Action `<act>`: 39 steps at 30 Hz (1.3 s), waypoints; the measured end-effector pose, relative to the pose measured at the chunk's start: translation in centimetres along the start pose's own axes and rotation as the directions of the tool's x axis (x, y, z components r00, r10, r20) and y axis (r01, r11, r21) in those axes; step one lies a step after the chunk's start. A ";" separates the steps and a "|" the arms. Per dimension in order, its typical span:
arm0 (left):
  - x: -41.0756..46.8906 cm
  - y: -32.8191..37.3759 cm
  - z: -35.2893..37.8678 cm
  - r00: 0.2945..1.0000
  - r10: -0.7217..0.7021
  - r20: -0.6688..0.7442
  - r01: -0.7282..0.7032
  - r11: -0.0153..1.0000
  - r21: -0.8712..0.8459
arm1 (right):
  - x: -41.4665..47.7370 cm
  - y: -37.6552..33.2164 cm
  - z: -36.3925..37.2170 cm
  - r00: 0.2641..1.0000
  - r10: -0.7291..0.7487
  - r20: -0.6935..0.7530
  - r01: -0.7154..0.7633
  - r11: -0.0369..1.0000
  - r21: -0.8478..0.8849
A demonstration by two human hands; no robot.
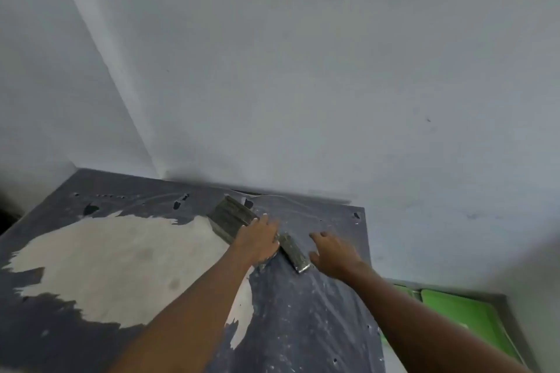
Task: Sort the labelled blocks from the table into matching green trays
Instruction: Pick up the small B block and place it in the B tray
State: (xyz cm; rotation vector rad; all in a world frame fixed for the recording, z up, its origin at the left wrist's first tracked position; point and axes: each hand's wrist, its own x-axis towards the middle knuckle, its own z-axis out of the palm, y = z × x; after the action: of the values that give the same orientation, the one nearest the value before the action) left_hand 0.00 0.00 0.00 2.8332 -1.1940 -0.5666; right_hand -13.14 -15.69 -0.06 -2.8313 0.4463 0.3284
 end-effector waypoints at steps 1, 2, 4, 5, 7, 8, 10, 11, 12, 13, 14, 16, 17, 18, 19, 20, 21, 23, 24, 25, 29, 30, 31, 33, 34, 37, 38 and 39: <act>0.8 -0.6 0.5 1.000 0.003 0.017 -0.003 1.000 0.011 | 0.7 -0.4 0.6 1.000 0.013 0.016 -0.013 1.000 -0.009; 1.7 -1.3 1.0 1.000 0.000 0.019 0.000 1.000 0.010 | 1.9 -0.6 1.4 1.000 0.019 0.020 -0.019 1.000 -0.003; 3.4 -2.8 2.5 1.000 0.012 0.009 -0.012 0.999 0.041 | 3.5 -0.9 3.2 0.998 0.043 0.050 -0.043 0.999 -0.003; 4.3 -3.5 3.1 1.000 0.018 0.003 -0.019 0.999 0.050 | 4.4 -1.1 4.1 0.996 0.061 0.062 -0.062 0.998 0.005; 5.6 -4.8 4.6 0.999 0.032 0.008 -0.033 0.998 0.061 | 6.0 -1.5 5.7 0.993 0.095 0.071 -0.098 0.995 0.031; 6.1 -5.4 5.4 0.999 0.036 0.016 -0.036 0.997 0.065 | 6.6 -1.6 6.5 0.991 0.111 0.074 -0.114 0.993 0.035; 6.7 -5.9 7.1 0.999 0.019 0.039 -0.021 0.998 0.056 | 7.8 -1.7 8.3 0.988 0.130 0.086 -0.133 0.991 0.027; 6.8 -5.9 7.8 1.000 0.006 0.024 -0.007 0.999 0.043 | 8.3 -1.7 9.1 0.987 0.137 0.089 -0.140 0.990 0.025; 6.8 -5.7 8.3 1.000 -0.007 -0.001 0.007 1.000 0.027 | 8.7 -1.8 9.7 0.985 0.146 0.093 -0.150 0.988 0.029; 6.8 -5.6 8.8 0.999 -0.016 -0.029 0.017 1.000 0.017 | 9.2 -1.8 10.4 0.984 0.156 0.091 -0.160 0.987 0.033; 6.8 -5.4 9.2 0.998 -0.022 -0.058 0.023 1.000 0.017 | 9.6 -1.8 11.0 0.983 0.164 0.086 -0.168 0.985 0.032; 6.7 -5.4 9.8 0.994 -0.027 -0.102 0.031 0.999 0.038 | 10.2 -1.9 12.0 0.982 0.176 0.072 -0.178 0.984 0.016; 6.7 -5.4 10.0 0.993 -0.022 -0.114 0.027 0.999 0.045 | 10.4 -1.9 12.5 0.983 0.174 0.063 -0.175 0.984 0.009; 6.8 -5.4 10.0 0.993 -0.023 -0.112 0.028 0.999 0.043 | 10.5 -1.8 12.8 0.983 0.173 0.057 -0.174 0.985 0.005; 6.9 -5.3 10.0 0.994 -0.025 -0.111 0.029 0.999 0.041 | 10.6 -1.7 13.1 0.984 0.169 0.052 -0.169 0.986 0.001; 6.9 -5.2 9.9 0.994 -0.028 -0.106 0.032 0.999 0.040 | 10.6 -1.6 13.2 0.985 0.165 0.054 -0.165 0.986 0.006; 6.9 -5.2 9.8 0.995 -0.029 -0.100 0.033 0.999 0.042 | 10.5 -1.5 13.4 0.987 0.157 0.044 -0.158 0.987 0.021; 7.0 -5.1 9.5 0.996 -0.028 -0.089 0.032 0.999 0.042 | 10.2 -1.3 13.4 0.988 0.153 0.007 -0.153 0.985 0.076; 7.0 -5.1 9.3 0.996 -0.025 -0.082 0.028 0.999 0.042 | 10.0 -1.2 13.1 0.987 0.161 -0.012 -0.159 0.981 0.113; 6.9 -5.1 9.1 0.997 -0.021 -0.070 0.024 0.999 0.042 | 9.8 -0.9 12.8 0.986 0.164 -0.031 -0.157 0.975 0.157; 6.7 -4.9 7.3 1.000 -0.022 0.003 0.021 0.998 0.054 | 8.3 0.9 10.9 0.992 0.126 0.004 -0.119 0.922 0.368; 6.7 -4.6 6.7 1.000 -0.018 0.004 0.018 0.997 0.070 | 7.8 1.3 10.2 0.991 0.131 0.034 -0.131 0.875 0.465; 6.6 -4.2 5.9 1.000 0.000 -0.011 0.001 0.996 0.089 | 7.2 1.7 9.5 0.989 0.138 0.051 -0.143 0.817 0.558; 6.5 -3.1 4.5 0.995 0.093 -0.037 -0.090 0.992 0.084 | 6.3 2.5 7.9 0.984 0.178 0.028 -0.151 0.727 0.670; 6.4 -2.4 3.8 0.986 0.163 -0.035 -0.160 0.985 0.063 | 5.7 2.9 6.9 0.982 0.188 0.000 -0.136 0.710 0.691; 5.2 -0.2 2.2 0.921 0.384 -0.062 -0.378 0.921 0.092 | 4.0 3.5 3.9 0.983 0.175 -0.053 -0.072 0.636 0.768; 4.8 0.5 1.8 0.897 0.431 -0.093 -0.421 0.900 0.115 | 3.4 3.7 2.9 0.984 0.169 -0.058 -0.056 0.602 0.796; 4.4 1.2 1.4 0.881 0.454 -0.136 -0.441 0.890 0.114 | 2.8 3.8 2.0 0.984 0.166 -0.062 -0.045 0.575 0.817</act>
State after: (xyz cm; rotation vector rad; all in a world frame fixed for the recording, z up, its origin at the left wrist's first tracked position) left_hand 1.51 -3.70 -2.53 2.4599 -1.7914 -0.2633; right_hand -12.19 -19.42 -3.45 -1.9031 0.6030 -0.0636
